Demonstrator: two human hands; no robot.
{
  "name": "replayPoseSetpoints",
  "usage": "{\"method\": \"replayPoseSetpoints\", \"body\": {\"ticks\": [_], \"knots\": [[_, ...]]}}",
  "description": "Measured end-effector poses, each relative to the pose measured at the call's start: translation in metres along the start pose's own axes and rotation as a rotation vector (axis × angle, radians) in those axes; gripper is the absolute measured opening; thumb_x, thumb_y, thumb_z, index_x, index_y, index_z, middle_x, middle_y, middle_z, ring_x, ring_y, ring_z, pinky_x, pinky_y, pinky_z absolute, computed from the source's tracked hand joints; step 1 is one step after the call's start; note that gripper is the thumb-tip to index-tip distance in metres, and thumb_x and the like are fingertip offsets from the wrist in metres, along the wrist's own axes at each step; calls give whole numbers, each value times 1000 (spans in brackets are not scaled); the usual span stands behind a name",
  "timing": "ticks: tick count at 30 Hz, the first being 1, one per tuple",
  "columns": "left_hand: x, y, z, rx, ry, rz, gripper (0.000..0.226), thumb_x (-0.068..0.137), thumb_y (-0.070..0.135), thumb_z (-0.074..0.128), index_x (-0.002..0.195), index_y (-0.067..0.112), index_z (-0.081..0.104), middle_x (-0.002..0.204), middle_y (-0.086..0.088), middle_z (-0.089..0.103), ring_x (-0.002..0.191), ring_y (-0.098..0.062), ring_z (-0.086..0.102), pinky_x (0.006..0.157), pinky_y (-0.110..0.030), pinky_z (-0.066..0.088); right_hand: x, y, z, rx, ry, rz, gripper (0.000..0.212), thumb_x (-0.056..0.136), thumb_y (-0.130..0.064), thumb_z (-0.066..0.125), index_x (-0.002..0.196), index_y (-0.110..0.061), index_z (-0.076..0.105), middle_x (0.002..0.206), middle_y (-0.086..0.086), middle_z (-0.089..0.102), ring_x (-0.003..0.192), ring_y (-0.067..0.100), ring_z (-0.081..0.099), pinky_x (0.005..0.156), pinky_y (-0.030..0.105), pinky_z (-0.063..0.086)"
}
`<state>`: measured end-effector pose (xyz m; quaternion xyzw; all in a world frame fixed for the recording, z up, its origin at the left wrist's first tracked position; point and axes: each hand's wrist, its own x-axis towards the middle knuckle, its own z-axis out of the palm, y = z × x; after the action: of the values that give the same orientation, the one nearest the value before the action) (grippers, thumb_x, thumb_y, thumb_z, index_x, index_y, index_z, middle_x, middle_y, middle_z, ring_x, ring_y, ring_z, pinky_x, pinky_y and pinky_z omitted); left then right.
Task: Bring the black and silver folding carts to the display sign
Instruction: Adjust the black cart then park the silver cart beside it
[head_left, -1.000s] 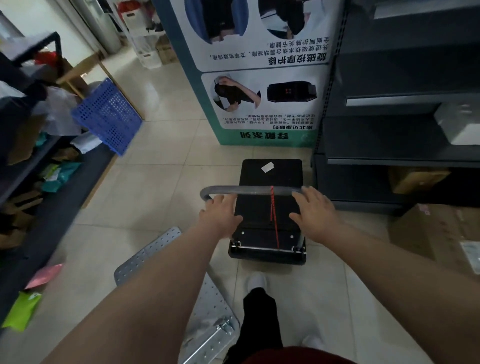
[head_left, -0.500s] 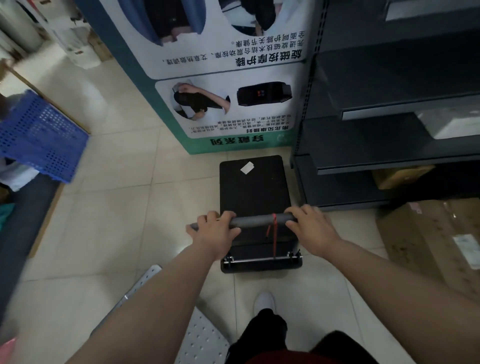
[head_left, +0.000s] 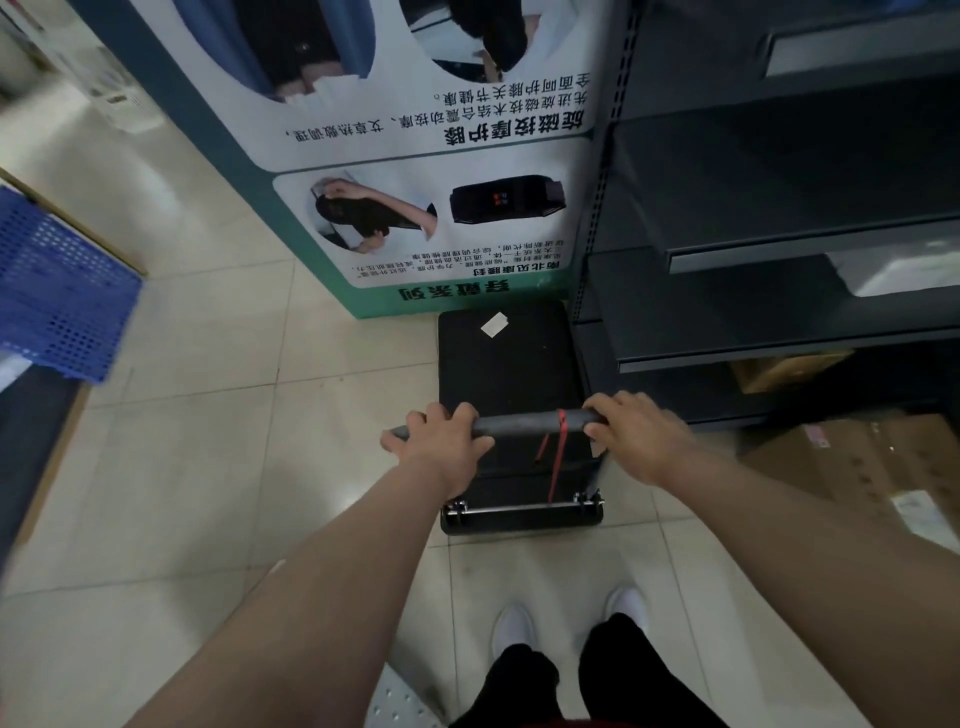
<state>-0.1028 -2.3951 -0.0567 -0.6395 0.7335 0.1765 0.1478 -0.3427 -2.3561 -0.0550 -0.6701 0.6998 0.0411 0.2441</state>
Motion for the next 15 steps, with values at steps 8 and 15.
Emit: {"method": "replayPoseSetpoints", "body": {"ticks": [8,15], "knots": [[14,24,-8,-3,3,-35,32,94,53,35,119,33,37,120,-7,42,111,-31,36,90,-58,28,16,17,-17,52,-35,22,32,98,-40,37,127,-29,43,123,3,50,118,23,41,90,42,39],[28,24,-12,-24,-10,-22,32,93,53,35,119,34,39,121,-8,42,112,-32,35,92,-60,25,26,15,-22,85,-37,47,31,98,-38,37,126,-27,44,123,3,51,116,23,42,90,42,41]]}}
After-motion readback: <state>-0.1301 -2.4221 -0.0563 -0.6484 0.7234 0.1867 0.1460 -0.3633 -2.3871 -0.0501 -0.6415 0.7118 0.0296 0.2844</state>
